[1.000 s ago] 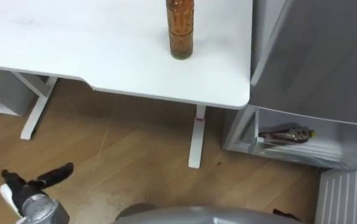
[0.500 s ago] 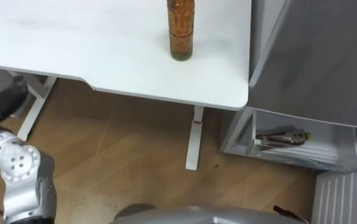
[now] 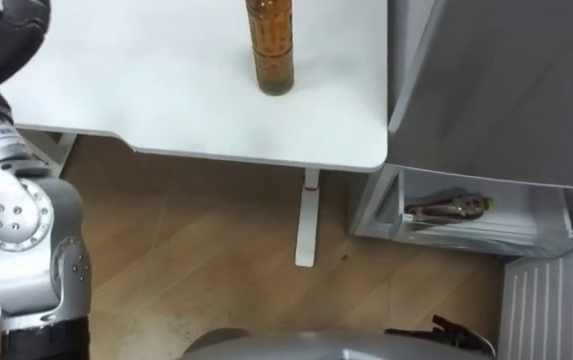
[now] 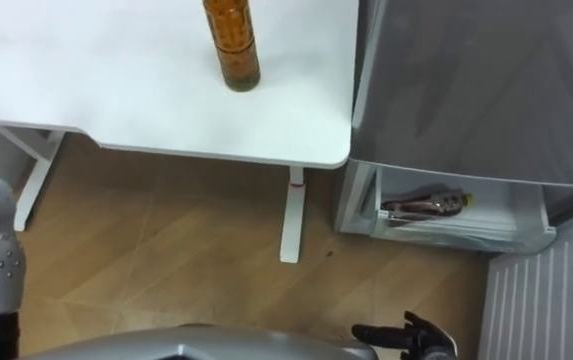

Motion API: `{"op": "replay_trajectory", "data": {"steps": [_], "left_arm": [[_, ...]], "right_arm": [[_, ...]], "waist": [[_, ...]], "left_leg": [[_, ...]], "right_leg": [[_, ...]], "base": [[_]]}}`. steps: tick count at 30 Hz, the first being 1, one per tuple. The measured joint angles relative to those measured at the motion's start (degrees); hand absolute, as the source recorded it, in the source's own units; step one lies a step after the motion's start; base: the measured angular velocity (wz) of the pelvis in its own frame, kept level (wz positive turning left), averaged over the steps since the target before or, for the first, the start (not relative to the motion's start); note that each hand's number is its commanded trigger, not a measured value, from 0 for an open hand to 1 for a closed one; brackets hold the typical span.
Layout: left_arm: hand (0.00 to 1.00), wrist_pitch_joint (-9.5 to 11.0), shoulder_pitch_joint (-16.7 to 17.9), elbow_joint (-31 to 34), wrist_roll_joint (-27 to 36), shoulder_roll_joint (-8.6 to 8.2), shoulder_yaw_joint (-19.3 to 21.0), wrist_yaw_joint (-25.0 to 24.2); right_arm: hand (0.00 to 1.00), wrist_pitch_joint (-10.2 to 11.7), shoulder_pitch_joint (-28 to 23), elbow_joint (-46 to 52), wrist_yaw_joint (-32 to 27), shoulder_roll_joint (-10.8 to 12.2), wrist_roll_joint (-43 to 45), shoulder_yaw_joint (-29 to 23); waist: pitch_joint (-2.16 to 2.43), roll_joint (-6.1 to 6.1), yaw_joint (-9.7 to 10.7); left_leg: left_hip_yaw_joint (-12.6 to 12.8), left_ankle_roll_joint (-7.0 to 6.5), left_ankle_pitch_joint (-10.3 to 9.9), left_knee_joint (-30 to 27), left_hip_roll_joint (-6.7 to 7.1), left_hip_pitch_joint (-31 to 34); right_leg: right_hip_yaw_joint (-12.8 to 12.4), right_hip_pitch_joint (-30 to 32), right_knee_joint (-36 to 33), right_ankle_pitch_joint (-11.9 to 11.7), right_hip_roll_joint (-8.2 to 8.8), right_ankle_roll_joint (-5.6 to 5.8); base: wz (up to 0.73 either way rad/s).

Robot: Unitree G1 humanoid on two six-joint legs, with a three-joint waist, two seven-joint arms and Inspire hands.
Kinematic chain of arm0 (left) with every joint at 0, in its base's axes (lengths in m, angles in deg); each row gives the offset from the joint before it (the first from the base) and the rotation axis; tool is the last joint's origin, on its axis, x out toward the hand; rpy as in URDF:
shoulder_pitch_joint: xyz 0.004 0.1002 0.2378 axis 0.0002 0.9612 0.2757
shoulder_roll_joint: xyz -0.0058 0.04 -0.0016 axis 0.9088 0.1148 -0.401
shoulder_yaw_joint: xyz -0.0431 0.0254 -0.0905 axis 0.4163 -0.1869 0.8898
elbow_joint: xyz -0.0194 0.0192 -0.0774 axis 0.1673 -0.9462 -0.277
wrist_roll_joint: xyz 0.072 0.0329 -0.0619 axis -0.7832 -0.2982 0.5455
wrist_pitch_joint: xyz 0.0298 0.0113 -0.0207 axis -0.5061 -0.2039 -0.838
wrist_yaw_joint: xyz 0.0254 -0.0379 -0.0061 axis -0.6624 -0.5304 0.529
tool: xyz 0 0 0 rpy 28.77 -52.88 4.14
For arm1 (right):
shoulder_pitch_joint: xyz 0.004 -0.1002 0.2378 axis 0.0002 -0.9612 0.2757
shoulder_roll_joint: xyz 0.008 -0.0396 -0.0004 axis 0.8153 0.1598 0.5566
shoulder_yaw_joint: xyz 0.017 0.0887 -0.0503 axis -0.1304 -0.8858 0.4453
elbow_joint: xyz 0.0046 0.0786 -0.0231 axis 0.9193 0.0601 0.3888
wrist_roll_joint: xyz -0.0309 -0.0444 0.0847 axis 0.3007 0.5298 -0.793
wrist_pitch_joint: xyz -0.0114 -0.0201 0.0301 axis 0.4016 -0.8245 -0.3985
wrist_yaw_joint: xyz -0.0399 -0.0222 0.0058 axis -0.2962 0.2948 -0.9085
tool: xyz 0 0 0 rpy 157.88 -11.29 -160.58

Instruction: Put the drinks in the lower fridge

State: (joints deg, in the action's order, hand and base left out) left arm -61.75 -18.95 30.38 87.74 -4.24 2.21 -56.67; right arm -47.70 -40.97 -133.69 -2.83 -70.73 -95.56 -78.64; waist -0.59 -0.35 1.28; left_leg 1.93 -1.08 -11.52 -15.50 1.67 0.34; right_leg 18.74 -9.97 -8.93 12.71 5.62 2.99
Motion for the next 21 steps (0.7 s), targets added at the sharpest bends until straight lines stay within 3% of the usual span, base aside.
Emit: {"op": "replay_trajectory", "data": {"steps": [9,21], "left_arm": [[0.0,-2.71,0.0,-1.74,1.96,-0.38,-3.58,-13.42],[0.0,-6.32,-0.64,-3.51,3.21,-0.37,-5.72,-20.94]], "right_arm": [[0.0,-0.08,1.09,-1.42,0.78,0.31,-0.01,-0.03],[0.0,-0.26,1.82,-2.22,1.02,0.31,0.01,0.03]], "waist": [[-0.12,0.65,1.06],[0.01,0.44,1.94]], "left_leg": [[1.15,-0.01,-0.02,0.93,-0.23,-1.1],[1.25,-0.01,-0.01,0.83,-0.26,-1.1]], "right_leg": [[-1.35,0.07,-0.71,-0.02,0.06,-0.01],[-1.49,0.08,-0.73,-0.02,0.05,-0.01]], "base": [[-0.07],[0.0]]}}
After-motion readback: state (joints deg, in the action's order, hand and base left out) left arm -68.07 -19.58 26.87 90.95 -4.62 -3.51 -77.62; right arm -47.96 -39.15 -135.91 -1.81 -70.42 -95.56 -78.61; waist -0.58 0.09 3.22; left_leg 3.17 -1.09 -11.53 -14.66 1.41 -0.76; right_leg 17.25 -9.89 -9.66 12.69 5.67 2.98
